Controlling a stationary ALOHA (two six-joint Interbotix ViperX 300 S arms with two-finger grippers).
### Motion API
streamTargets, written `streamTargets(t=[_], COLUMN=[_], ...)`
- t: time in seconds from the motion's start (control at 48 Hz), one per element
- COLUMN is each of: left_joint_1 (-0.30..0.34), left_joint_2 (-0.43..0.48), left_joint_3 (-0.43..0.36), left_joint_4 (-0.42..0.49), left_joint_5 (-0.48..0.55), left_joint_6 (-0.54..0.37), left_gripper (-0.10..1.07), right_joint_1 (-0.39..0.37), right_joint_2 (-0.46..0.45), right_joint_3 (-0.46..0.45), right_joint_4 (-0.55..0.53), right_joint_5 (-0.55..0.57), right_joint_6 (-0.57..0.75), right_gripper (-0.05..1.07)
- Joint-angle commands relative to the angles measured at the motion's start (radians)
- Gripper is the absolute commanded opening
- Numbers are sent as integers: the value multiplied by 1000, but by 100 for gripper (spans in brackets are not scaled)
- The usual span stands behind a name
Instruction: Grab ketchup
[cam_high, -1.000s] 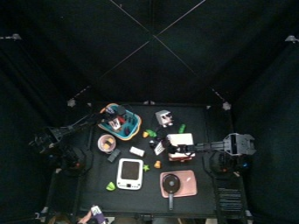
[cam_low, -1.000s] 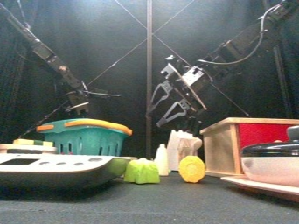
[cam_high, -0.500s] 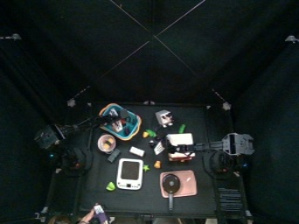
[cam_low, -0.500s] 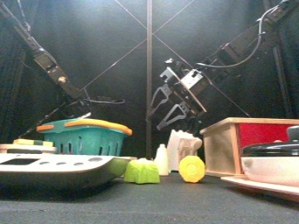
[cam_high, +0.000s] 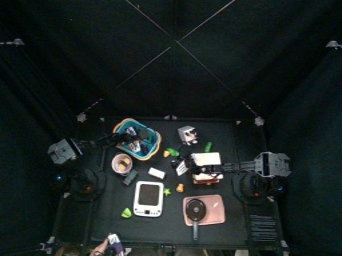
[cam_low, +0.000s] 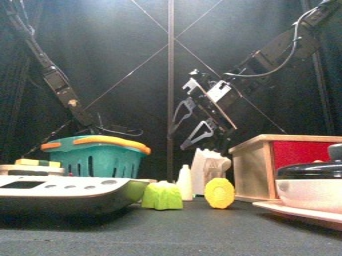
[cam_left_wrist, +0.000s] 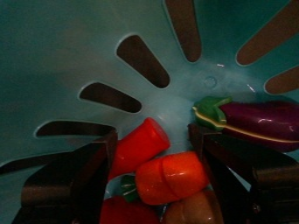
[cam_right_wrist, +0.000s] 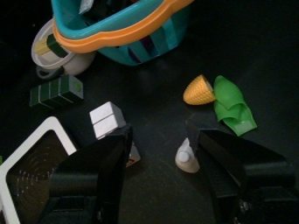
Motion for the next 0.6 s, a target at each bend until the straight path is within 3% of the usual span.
streamTargets(t=[0.0,0.271,0.583], left_joint_1=[3,-2,-55], left_joint_2=[-11,-14,-37], left_joint_3=[-20,-18,-64], left_joint_4=[0,-8,-11], left_joint_5=[9,31,195], left_joint_6=[-2,3,2], left_gripper=[98,95,86], right_joint_1=[-12,-12,-14], right_joint_2=[-18,-12,-12], right_joint_3=[-25,-23,-20], right_joint_4=[5,11,8], right_joint_5=[-2,-6,-9], right_joint_6=[-2,-2,-2], right_gripper=[87,87,87])
